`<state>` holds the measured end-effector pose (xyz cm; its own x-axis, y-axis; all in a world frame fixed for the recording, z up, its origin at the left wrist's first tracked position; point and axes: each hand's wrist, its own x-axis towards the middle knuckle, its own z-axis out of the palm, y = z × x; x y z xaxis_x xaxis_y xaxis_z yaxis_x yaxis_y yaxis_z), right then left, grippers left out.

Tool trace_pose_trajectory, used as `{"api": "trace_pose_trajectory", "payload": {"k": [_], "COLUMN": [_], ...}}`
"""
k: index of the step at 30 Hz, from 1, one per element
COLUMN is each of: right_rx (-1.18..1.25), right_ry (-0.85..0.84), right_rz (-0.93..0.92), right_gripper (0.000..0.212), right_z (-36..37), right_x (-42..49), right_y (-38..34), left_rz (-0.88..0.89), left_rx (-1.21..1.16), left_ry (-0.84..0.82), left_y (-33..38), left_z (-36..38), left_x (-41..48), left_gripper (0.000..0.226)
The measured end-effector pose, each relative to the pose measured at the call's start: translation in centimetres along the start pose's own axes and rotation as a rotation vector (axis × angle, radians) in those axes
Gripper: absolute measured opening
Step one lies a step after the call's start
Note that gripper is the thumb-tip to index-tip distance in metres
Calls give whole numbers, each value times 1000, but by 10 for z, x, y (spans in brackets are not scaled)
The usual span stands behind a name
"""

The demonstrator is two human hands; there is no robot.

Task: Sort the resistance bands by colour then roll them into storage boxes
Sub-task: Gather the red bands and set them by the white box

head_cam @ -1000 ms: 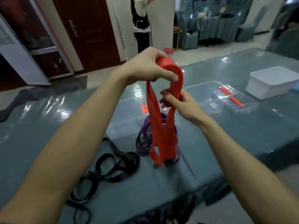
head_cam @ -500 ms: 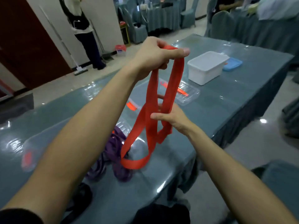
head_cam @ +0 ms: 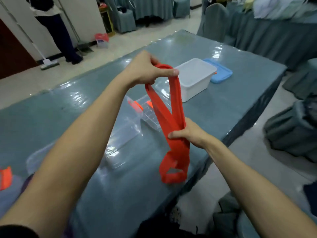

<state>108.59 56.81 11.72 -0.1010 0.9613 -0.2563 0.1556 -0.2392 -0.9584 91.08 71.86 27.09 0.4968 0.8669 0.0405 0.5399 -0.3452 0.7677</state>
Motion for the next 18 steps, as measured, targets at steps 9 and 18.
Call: {"api": "trace_pose_trajectory", "payload": {"k": [9,18], "right_rx": [-205,-379], "right_ry": [6,-191], "right_rz": [-31,-53], "right_gripper": [50,59], "right_z": [-108,-265], "right_x": [70,156], "right_y": [37,27], "left_rz": [-100,-423], "left_rx": [-2,-275], "left_ry": [53,174], "left_y": [-10,-74], "left_z": [37,116], "left_x": [78,96], "left_gripper": [54,52]}}
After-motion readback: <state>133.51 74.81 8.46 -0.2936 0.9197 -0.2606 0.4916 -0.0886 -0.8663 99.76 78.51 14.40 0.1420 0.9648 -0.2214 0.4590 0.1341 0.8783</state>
